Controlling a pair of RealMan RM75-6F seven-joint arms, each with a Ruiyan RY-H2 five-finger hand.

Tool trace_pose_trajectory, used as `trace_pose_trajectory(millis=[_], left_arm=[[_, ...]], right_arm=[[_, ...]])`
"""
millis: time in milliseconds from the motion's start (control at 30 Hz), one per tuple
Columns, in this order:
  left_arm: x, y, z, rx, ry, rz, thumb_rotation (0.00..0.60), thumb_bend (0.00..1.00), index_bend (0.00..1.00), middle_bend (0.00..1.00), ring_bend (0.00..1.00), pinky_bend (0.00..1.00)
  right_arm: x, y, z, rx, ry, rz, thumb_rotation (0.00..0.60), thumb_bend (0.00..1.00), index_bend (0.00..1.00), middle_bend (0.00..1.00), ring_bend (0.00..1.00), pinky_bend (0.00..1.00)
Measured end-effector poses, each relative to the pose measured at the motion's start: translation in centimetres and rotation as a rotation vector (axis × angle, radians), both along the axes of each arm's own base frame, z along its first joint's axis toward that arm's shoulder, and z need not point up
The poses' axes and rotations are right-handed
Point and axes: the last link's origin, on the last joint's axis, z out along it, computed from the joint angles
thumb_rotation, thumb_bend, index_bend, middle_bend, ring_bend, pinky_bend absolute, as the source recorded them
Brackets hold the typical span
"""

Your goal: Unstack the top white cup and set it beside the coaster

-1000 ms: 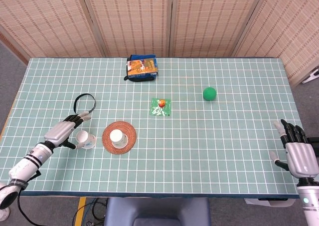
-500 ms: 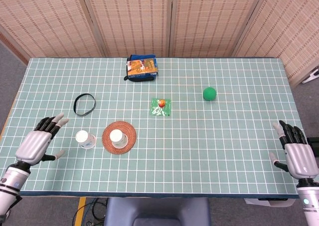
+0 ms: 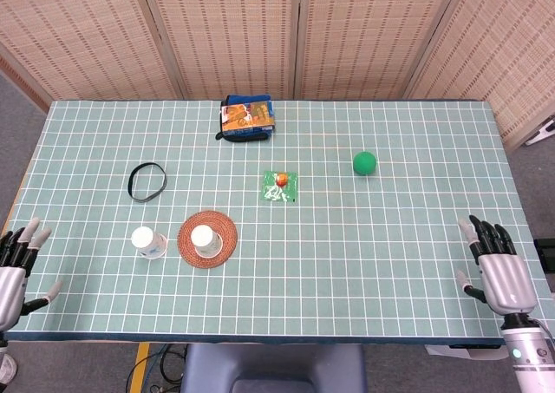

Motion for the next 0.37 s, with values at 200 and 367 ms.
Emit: trace_pose_trajectory(millis=[200, 367], left_arm=[[-0.41, -0.10, -0.26, -0.003, -0.004, -0.023, 0.600, 0.27, 0.00, 0.00, 0.00, 0.00], [-0.47, 0.10, -0.54, -0.007, 0.000, -0.021, 0.600, 0.27, 0.00, 0.00, 0.00, 0.00]], right_arm=[[0.22, 0.10, -0.01, -0.013, 0.000, -0.002, 0.600, 0.29, 0.00, 0.00, 0.00, 0.00], [0.29, -0.14, -0.16, -0.011, 0.004, 0.004, 0.600, 0.29, 0.00, 0.00, 0.00, 0.00]])
